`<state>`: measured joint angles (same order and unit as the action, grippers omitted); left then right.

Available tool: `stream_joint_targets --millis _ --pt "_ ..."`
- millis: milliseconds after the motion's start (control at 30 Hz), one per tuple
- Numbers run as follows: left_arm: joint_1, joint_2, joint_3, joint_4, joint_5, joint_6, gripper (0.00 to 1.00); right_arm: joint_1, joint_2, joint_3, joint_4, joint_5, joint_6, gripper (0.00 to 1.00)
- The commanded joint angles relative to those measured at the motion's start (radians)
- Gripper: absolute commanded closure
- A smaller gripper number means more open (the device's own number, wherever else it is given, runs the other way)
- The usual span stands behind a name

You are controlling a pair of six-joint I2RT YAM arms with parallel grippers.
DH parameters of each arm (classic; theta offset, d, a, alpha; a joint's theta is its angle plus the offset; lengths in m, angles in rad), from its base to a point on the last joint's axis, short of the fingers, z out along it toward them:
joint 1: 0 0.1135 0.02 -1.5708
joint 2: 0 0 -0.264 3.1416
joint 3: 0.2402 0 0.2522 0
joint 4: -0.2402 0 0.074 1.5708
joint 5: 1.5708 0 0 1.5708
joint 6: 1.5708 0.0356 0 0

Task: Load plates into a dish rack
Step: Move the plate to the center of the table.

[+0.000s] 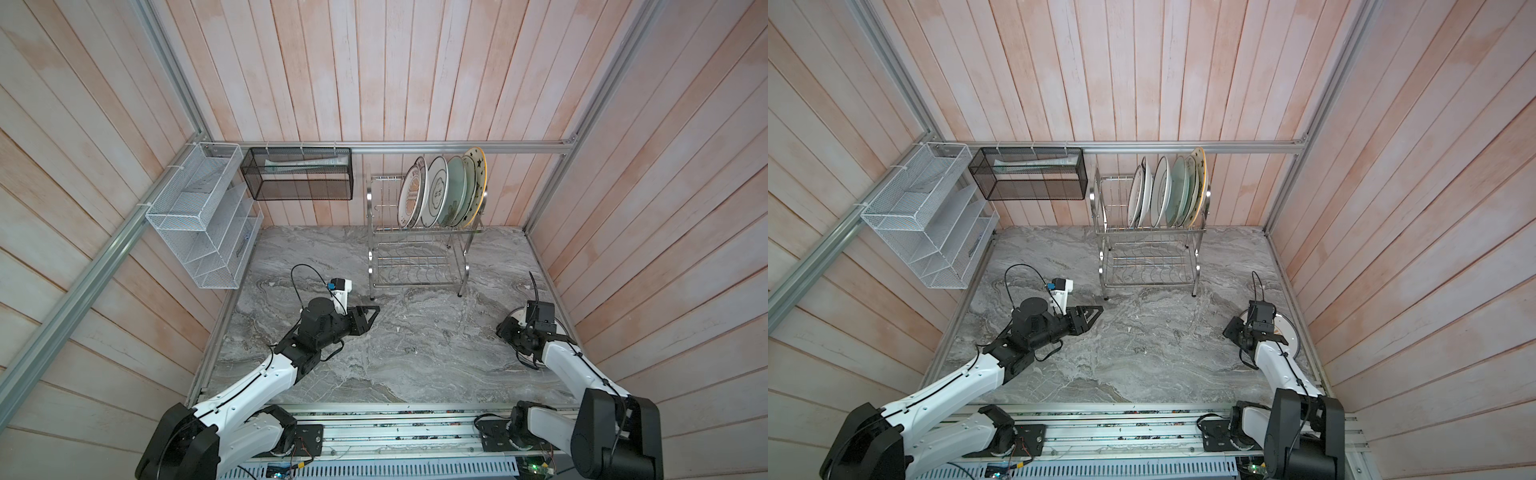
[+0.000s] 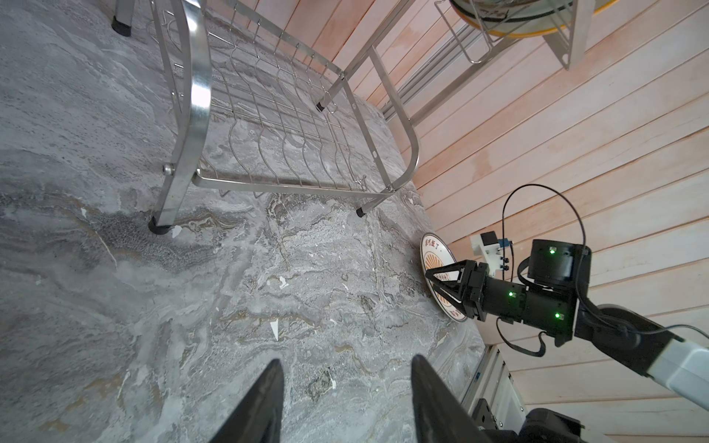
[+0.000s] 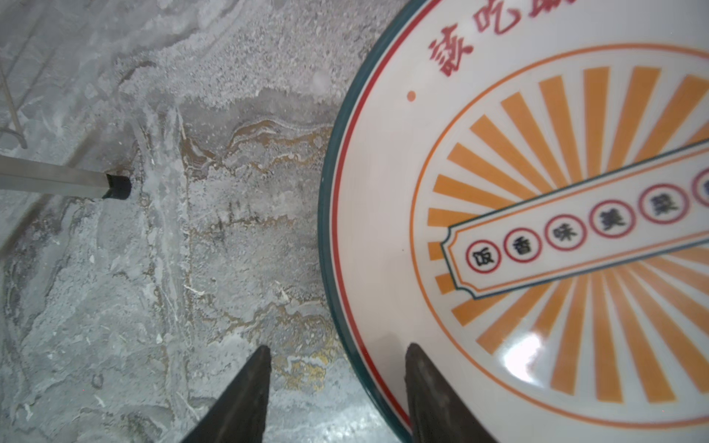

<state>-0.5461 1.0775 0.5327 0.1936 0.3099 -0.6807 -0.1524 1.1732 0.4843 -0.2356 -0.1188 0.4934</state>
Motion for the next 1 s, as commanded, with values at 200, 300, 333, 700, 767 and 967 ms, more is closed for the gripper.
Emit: stream_joint_targets --millis 200,300,333,700,767,967 --pt "0.001 0.072 0.04 -0.005 0.041 0.006 0.46 -0.006 0.069 0.035 0.002 -0.19 -0.048 0.42" --pt "-0.001 0.089 0.045 -0.004 0.047 0.004 0.46 0.0 0.062 0.027 0.012 -0.225 -0.047 0.42" --pt "-0.001 0.093 0.045 0.0 0.049 0.003 0.46 0.008 0.059 0.025 0.014 -0.233 -0.045 0.42" --pt "-0.03 0.213 0.015 0.133 0.049 -0.046 0.48 0.236 0.062 -0.016 0.149 -0.27 0.117 0.42" --pt "-0.034 0.227 0.02 0.133 0.049 -0.046 0.48 0.284 0.074 -0.018 0.177 -0.269 0.15 0.42" --pt "-0.046 0.253 0.022 0.147 0.046 -0.049 0.48 0.459 0.133 0.001 0.283 -0.256 0.262 0.42"
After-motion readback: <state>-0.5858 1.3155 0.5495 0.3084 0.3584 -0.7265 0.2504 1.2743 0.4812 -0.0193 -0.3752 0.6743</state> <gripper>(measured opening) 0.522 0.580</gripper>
